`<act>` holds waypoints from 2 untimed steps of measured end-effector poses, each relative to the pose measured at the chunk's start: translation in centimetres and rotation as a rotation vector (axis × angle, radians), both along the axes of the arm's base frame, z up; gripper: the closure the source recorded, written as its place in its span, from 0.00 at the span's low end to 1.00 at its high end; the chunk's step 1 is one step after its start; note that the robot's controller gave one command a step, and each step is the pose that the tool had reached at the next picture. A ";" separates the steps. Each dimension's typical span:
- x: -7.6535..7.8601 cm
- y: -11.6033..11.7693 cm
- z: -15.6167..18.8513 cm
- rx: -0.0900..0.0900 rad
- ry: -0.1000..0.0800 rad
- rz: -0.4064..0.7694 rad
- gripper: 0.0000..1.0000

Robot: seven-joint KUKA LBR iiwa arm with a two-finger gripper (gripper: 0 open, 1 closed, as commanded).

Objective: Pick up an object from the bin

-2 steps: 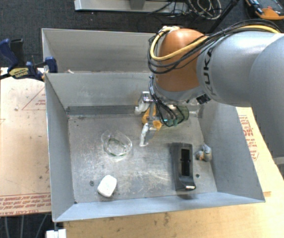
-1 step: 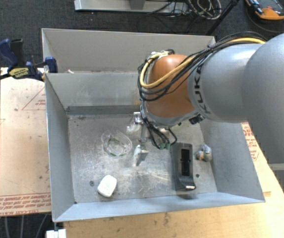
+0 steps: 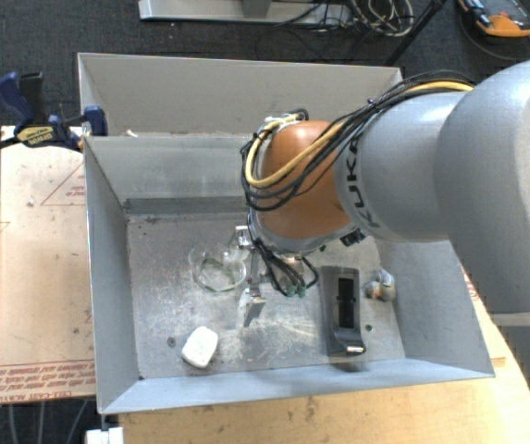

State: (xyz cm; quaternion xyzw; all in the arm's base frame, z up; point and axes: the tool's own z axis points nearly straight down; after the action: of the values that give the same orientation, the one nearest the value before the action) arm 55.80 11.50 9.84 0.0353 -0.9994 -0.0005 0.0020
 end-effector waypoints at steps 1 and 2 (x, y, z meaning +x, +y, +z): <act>2.9 4.5 -1.2 0.002 -0.009 -0.026 1.00; 2.8 4.5 -1.3 0.001 -0.006 -0.026 0.00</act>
Offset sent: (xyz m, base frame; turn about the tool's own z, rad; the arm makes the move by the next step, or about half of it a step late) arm 0.0000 0.0000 0.0000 0.0000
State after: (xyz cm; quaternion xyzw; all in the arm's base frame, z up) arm 58.61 15.97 8.55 0.0222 -0.9998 -0.0009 -0.0012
